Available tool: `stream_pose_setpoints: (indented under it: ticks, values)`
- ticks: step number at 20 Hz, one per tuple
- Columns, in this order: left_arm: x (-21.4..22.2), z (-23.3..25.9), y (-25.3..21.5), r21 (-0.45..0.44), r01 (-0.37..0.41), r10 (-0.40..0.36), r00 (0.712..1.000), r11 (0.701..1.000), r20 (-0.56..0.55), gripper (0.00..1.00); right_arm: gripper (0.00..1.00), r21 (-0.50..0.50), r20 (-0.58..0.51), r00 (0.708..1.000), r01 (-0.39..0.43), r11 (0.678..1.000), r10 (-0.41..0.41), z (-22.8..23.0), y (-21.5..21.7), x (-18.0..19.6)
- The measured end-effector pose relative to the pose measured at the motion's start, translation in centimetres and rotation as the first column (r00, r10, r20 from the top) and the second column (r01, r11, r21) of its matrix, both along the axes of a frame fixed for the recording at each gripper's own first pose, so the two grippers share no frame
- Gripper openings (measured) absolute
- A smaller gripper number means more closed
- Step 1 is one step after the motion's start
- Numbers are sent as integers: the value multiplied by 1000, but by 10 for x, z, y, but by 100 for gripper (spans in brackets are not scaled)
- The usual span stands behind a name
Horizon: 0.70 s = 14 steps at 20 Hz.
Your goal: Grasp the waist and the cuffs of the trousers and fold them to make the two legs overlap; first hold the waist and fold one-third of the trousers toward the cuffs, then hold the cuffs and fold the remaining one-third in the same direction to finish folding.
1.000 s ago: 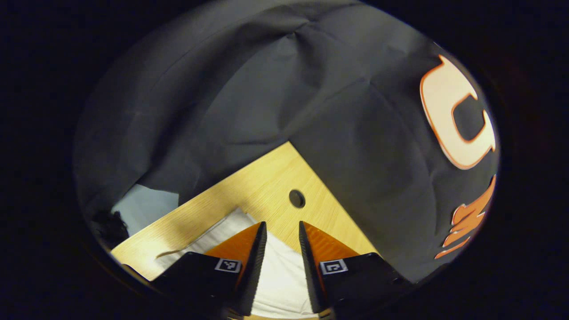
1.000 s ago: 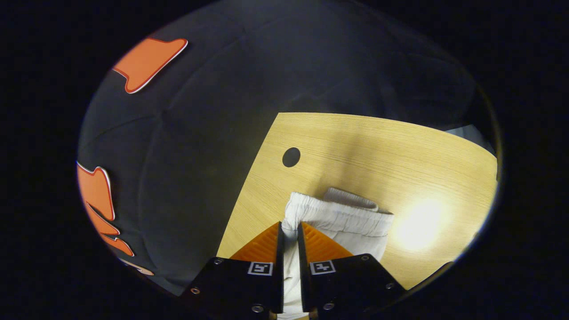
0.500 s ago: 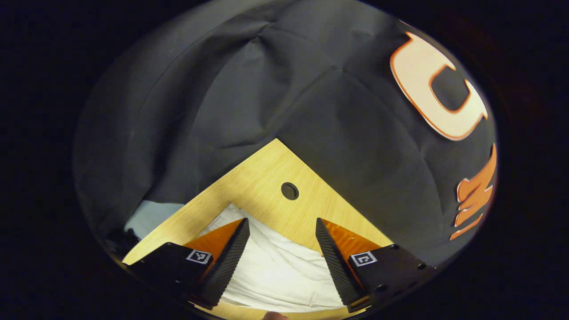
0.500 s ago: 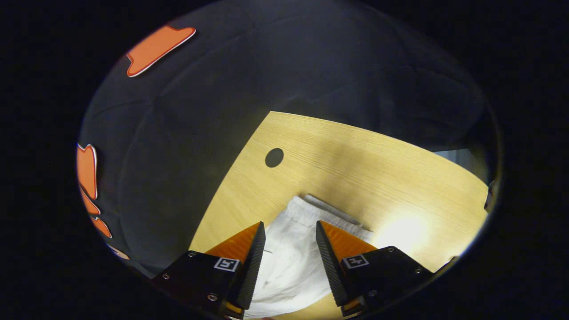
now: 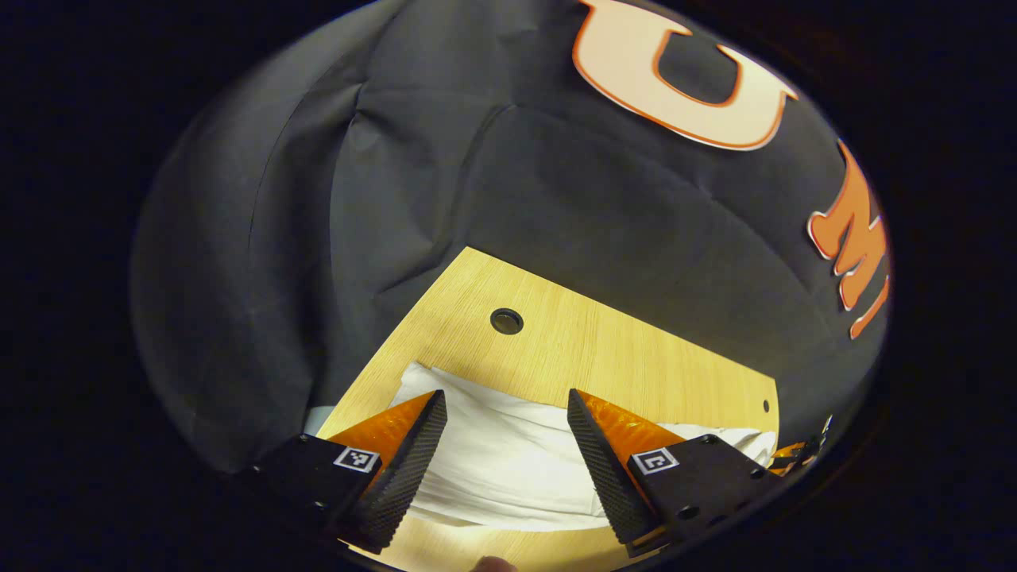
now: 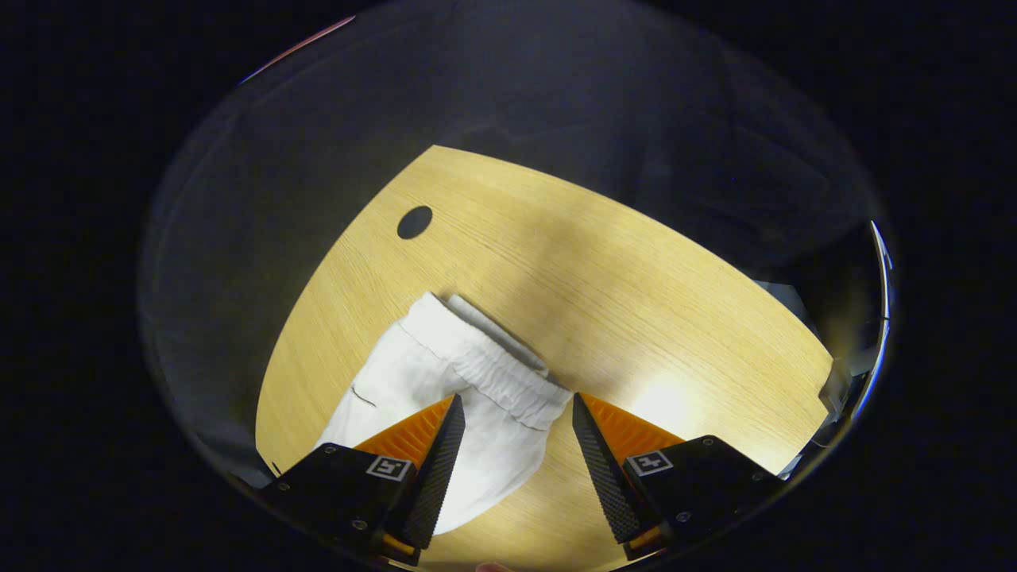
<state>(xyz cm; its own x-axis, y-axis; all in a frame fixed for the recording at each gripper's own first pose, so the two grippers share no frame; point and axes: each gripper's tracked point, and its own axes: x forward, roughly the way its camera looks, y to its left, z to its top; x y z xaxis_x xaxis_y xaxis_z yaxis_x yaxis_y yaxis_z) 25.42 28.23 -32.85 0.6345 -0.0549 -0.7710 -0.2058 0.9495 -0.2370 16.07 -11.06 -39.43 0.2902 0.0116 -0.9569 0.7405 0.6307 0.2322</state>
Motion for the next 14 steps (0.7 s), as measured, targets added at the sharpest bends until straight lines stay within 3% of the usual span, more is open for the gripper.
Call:
stream_pose_setpoints:
  ticks: [4, 12, 13, 14]
  values:
    - [-17, 19, -25, 20, 41, -42, 999, 999, 13, 99, 84, 66, -19, 1000, 18, 998, -16, -22, 7, 2]
    - [-53, 51, -80, 35, 87, -88, 995, 996, 52, 99, 82, 42, -31, 997, 73, 996, -72, -30, -7, 3]
    - [-56, 55, -87, 39, 91, -93, 994, 995, 62, 99, 86, 25, -35, 996, 77, 997, -76, -32, -13, 2]
    - [-60, 56, -94, 47, 97, -100, 993, 994, 70, 99, 70, 17, -33, 997, 71, 997, -70, -29, -12, 5]
